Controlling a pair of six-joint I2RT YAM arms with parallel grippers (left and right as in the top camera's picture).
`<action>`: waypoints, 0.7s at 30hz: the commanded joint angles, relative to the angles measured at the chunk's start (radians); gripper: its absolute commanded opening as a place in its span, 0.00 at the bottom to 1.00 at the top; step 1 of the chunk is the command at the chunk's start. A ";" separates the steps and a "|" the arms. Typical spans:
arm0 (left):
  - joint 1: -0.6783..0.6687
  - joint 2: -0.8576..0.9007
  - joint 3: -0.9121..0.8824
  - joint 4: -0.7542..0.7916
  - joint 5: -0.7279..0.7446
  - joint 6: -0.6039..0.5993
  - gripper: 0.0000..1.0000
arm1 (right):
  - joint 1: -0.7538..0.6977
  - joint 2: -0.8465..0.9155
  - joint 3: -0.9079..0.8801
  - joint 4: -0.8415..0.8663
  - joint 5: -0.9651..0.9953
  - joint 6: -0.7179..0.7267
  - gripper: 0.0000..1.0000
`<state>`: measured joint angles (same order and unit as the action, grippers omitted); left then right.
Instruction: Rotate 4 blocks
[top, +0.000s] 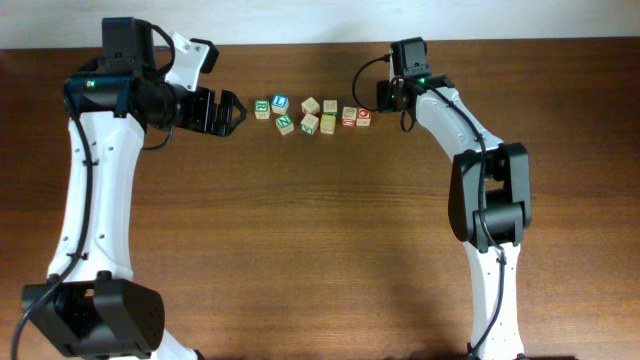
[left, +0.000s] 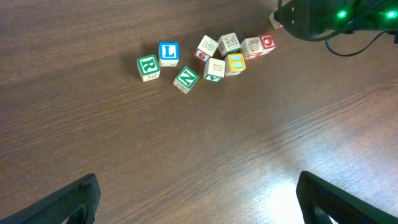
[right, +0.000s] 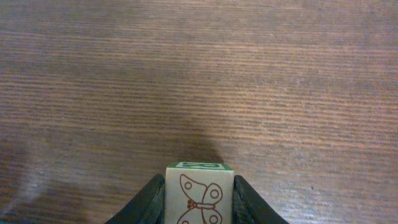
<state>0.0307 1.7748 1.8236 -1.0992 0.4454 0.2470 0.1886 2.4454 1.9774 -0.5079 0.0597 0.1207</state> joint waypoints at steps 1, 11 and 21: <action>0.005 -0.003 0.018 0.002 0.003 0.009 0.99 | 0.002 0.017 0.009 -0.055 -0.006 0.093 0.29; 0.005 -0.003 0.018 0.002 0.003 0.009 0.99 | 0.002 -0.106 0.024 -0.299 -0.151 0.159 0.21; 0.005 -0.003 0.018 0.002 0.003 0.009 0.99 | 0.005 -0.183 0.024 -0.763 -0.209 0.168 0.22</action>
<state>0.0307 1.7752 1.8236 -1.0992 0.4454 0.2470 0.1886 2.2856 2.0048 -1.1961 -0.1333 0.2844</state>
